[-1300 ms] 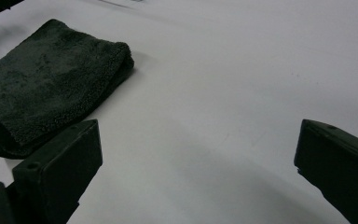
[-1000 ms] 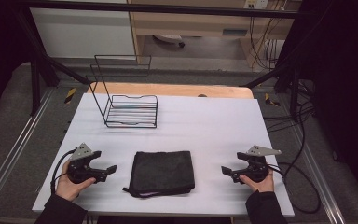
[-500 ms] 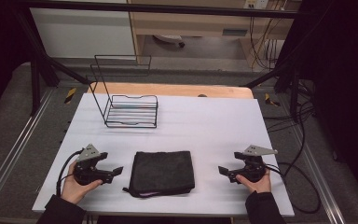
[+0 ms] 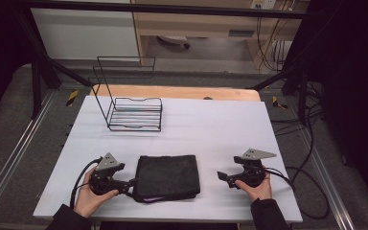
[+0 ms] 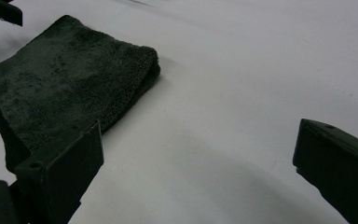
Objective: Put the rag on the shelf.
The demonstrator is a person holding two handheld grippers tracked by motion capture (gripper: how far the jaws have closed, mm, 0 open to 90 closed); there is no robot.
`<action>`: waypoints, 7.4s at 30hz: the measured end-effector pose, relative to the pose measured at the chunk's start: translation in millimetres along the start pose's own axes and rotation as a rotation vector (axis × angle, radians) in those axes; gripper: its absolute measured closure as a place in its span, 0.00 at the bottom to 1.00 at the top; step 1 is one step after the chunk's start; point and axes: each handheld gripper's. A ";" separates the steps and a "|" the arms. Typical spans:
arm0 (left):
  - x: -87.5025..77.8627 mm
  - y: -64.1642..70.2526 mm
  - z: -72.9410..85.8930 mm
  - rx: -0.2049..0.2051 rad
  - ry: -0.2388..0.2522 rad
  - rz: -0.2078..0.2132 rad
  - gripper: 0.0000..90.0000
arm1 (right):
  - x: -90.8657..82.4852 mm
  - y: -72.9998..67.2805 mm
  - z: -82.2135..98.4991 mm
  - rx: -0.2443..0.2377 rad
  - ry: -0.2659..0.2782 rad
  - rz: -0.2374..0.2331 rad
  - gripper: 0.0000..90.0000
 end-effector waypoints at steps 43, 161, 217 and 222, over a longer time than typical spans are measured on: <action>12.6 30.9 3.6 -0.081 -0.122 0.035 0.88 | 97.2 -39.0 -72.8 -0.001 -0.143 -0.005 0.76; 13.1 -5.2 -12.1 -0.061 -0.162 0.061 0.78 | 98.9 -41.7 -75.0 0.114 -0.141 0.038 0.75; -2.4 -32.7 -42.7 -0.080 -0.033 -0.003 0.13 | 51.0 -36.2 -58.3 0.001 -0.023 0.016 0.04; 3.1 -33.9 -59.5 -0.064 -0.030 -0.033 0.15 | 48.2 -37.1 -51.4 0.004 -0.019 0.006 0.04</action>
Point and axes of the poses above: each handheld gripper's, and its own axes: x roughly forward along the jaws, z roughly out of its underside, y roughly to its right, and after that the axes turned 13 degrees about -y, right-handed
